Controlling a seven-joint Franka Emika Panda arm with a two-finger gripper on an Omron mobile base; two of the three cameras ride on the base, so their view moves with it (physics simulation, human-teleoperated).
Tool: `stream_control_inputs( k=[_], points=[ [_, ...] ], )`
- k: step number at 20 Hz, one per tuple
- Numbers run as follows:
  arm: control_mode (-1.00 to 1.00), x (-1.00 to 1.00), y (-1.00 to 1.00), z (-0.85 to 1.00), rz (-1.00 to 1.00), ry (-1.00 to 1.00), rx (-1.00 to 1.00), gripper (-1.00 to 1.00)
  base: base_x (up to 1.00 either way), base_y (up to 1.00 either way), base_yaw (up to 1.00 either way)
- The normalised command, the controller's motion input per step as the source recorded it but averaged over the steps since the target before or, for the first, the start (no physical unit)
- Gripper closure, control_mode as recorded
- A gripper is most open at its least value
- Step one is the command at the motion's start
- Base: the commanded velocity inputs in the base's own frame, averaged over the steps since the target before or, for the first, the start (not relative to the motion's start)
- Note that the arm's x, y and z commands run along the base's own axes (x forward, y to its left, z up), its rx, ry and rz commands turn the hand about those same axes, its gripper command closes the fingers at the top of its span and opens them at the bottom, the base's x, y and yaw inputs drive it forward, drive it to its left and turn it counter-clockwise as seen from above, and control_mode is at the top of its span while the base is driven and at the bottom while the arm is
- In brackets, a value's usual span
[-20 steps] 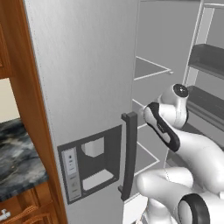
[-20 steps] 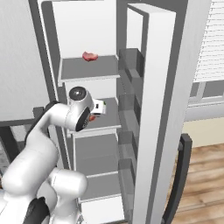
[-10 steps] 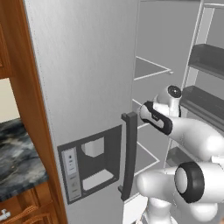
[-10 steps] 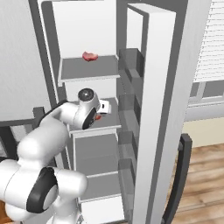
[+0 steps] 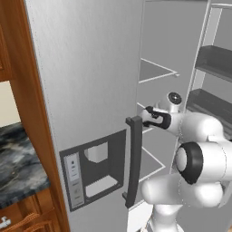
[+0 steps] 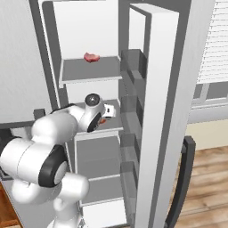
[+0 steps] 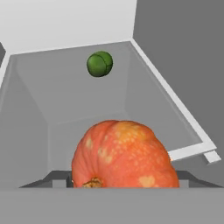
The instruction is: Transport the fish and squash to the fridge. Place the fish on the rack containing meat and place the squash on the rack containing the vegetable, ensuring meats and vegetables are on different racks.
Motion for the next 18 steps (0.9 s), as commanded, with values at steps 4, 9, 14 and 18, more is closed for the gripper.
stream_control_inputs(
  k=[4, 9, 14, 18],
  points=[
    [-1.00, 0.48, 0.00, -0.35, 0.00, 0.00, 0.00, 1.00, 0.00, 0.00, 0.00],
    [-1.00, 0.53, 0.00, -0.37, 0.00, 0.00, 0.00, 1.00, 0.00, 0.00, 0.00],
    [-1.00, 0.43, 0.00, -0.33, 0.00, 0.01, 0.00, 1.00, 0.00, 0.00, 0.00],
    [-1.00, 0.40, 0.00, -0.42, 0.00, 0.05, 0.00, 1.00, 0.00, 0.00, 0.00]
  ],
)
